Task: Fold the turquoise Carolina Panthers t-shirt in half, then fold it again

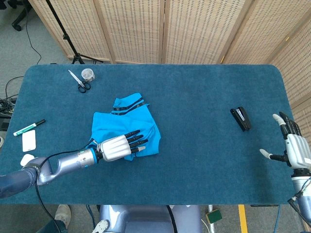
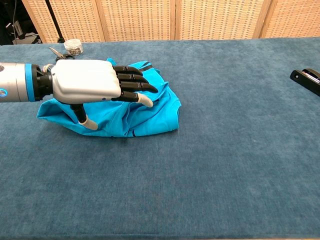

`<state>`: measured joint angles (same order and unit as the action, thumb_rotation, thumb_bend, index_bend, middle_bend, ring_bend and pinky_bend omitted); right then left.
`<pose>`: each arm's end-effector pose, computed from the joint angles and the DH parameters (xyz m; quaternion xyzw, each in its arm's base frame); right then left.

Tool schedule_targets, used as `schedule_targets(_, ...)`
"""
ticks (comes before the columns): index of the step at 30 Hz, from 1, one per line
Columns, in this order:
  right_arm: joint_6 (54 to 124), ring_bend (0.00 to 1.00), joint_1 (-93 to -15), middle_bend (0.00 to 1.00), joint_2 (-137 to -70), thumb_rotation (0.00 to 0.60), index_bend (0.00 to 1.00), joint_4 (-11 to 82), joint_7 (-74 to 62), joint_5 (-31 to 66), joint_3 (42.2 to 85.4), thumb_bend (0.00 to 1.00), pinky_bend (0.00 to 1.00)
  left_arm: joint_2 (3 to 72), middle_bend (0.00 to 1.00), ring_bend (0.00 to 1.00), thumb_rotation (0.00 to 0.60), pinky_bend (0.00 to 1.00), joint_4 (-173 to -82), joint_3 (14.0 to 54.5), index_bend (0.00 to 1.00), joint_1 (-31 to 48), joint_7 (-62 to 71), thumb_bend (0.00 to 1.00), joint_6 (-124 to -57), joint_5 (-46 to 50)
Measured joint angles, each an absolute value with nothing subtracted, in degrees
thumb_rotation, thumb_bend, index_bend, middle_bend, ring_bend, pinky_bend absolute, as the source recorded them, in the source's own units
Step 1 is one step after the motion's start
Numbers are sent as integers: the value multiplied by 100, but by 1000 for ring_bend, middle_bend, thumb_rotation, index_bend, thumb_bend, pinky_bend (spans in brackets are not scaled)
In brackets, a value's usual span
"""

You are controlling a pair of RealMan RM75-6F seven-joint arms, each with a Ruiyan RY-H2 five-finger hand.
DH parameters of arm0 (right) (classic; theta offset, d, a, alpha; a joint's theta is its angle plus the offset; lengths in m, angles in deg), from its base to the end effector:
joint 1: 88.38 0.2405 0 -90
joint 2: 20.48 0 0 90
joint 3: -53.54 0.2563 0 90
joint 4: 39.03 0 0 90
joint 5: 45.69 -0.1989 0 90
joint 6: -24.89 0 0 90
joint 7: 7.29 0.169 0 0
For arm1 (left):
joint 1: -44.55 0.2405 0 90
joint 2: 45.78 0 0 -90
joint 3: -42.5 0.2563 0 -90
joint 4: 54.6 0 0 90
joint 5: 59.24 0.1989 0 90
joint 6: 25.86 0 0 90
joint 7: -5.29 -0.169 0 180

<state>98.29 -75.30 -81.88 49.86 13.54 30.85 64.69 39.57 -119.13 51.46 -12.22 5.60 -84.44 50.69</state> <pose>-0.3083 -0.2792 0.1980 0.5115 -0.4751 0.4762 0.5347 -0.1209 0.3493 -0.0293 -0.9257 0.0090 -0.3082 0.2189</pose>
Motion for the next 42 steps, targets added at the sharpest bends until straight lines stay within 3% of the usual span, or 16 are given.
schedule_targets(4,9827,0,-7530,0,-8175,600,0,4984,1392,3096,6469,0,0,3997,0,0,600,0,-12024,5148,22,-1270,437,136,-8180,4973)
schedule_targets(11,9838,0,-7536,0,-8164,600,0,4982,1419,3098,6474,0,0,4186,0,0,600,0,-12004,5137,199,-1285,482,187,-8068,4865)
schedule_targets(22,9838,0,-7537,0,-8149,600,0,4979,1465,3112,6473,0,0,4543,0,0,600,0,-11726,5108,374,-1274,543,222,-7991,4742)
schedule_targets(30,9841,0,-7539,0,-8138,600,0,4966,1507,3121,6473,0,0,4826,0,0,600,0,-11299,5053,453,-1184,676,252,-8099,4615)
schedule_targets(35,9834,0,-7535,0,-8143,600,0,4961,1503,3116,6472,0,0,4933,0,0,600,0,-11081,5024,585,-1146,842,305,-8260,4580)
schedule_targets(42,9821,0,-7530,0,-8147,600,0,4962,1485,3114,6464,0,0,5029,0,0,600,0,-10920,5030,659,-1139,1045,327,-8332,4554)
